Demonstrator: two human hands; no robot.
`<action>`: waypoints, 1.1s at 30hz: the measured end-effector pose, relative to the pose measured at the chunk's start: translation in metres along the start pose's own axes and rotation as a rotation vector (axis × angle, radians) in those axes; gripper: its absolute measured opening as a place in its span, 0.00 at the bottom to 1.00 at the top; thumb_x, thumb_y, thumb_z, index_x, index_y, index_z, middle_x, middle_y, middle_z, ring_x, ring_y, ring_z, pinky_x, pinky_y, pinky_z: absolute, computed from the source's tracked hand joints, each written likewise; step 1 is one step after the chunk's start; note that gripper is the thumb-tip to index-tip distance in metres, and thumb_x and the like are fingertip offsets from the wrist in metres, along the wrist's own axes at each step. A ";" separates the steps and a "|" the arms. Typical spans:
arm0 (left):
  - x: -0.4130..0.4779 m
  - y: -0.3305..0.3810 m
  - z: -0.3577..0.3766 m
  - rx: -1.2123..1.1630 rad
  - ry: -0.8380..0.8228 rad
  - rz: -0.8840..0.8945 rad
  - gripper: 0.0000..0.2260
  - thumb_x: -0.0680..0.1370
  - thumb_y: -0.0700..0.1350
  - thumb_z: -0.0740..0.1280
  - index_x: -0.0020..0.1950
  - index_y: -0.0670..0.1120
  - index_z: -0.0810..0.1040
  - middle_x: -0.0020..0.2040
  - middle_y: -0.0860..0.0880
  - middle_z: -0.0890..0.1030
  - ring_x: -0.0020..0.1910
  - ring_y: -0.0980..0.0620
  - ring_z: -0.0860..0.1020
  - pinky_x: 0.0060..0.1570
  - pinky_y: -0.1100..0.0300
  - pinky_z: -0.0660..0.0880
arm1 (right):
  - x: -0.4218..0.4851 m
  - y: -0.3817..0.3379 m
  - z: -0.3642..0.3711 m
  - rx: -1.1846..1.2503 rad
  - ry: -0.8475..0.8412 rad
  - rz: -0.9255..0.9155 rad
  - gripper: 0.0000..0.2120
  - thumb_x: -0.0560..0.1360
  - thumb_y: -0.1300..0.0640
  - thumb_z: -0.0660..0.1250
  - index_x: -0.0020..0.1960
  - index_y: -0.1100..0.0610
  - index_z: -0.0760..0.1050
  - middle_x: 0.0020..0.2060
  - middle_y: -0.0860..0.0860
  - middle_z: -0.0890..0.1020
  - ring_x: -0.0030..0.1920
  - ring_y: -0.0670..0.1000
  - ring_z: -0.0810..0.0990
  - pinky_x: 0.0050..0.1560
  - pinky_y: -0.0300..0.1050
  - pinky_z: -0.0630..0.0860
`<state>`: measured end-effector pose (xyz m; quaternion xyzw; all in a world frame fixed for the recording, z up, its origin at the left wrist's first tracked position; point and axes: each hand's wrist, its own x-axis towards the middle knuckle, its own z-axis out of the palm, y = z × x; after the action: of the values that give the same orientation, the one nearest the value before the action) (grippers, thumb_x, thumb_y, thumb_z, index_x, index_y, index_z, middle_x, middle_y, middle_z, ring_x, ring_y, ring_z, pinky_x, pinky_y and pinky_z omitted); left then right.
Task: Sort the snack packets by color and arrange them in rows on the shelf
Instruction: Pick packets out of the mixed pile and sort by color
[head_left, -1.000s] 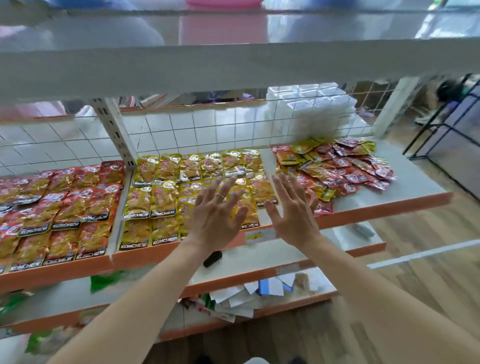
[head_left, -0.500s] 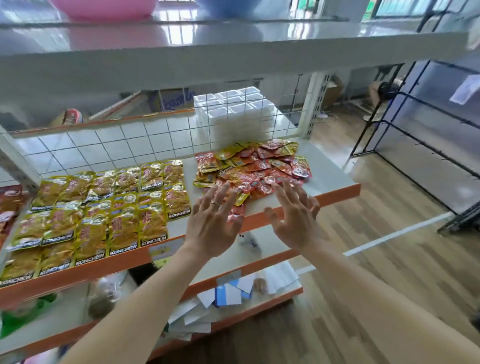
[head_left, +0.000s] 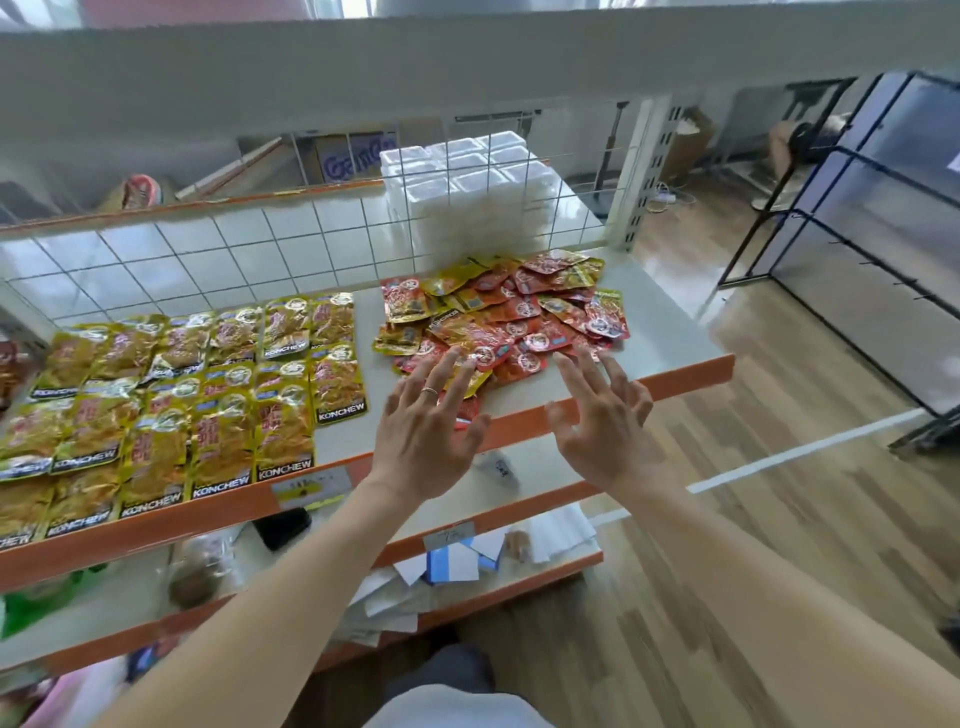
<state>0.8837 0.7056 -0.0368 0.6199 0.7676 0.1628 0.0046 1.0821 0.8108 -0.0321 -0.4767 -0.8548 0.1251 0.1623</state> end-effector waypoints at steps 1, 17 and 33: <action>0.002 -0.004 0.002 0.001 -0.001 0.000 0.32 0.79 0.64 0.49 0.80 0.52 0.61 0.81 0.50 0.60 0.80 0.45 0.57 0.75 0.45 0.57 | 0.003 -0.002 0.001 0.004 -0.009 0.006 0.28 0.81 0.46 0.59 0.79 0.44 0.57 0.80 0.47 0.55 0.80 0.51 0.46 0.74 0.62 0.45; 0.096 -0.050 0.010 0.079 -0.055 0.060 0.36 0.77 0.67 0.46 0.80 0.51 0.63 0.81 0.49 0.59 0.80 0.45 0.57 0.76 0.47 0.52 | 0.094 -0.012 0.028 -0.007 -0.017 0.021 0.29 0.79 0.40 0.57 0.78 0.45 0.61 0.80 0.47 0.57 0.79 0.50 0.49 0.73 0.63 0.47; 0.126 -0.051 0.010 0.169 -0.197 0.228 0.43 0.72 0.77 0.56 0.79 0.53 0.62 0.79 0.53 0.63 0.73 0.47 0.64 0.70 0.50 0.66 | 0.131 -0.006 0.026 -0.048 -0.076 0.066 0.28 0.79 0.48 0.63 0.78 0.46 0.62 0.79 0.48 0.60 0.78 0.50 0.53 0.74 0.65 0.49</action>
<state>0.8084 0.8192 -0.0348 0.7142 0.6990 0.0356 0.0089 1.0025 0.9187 -0.0331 -0.5032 -0.8470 0.1278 0.1142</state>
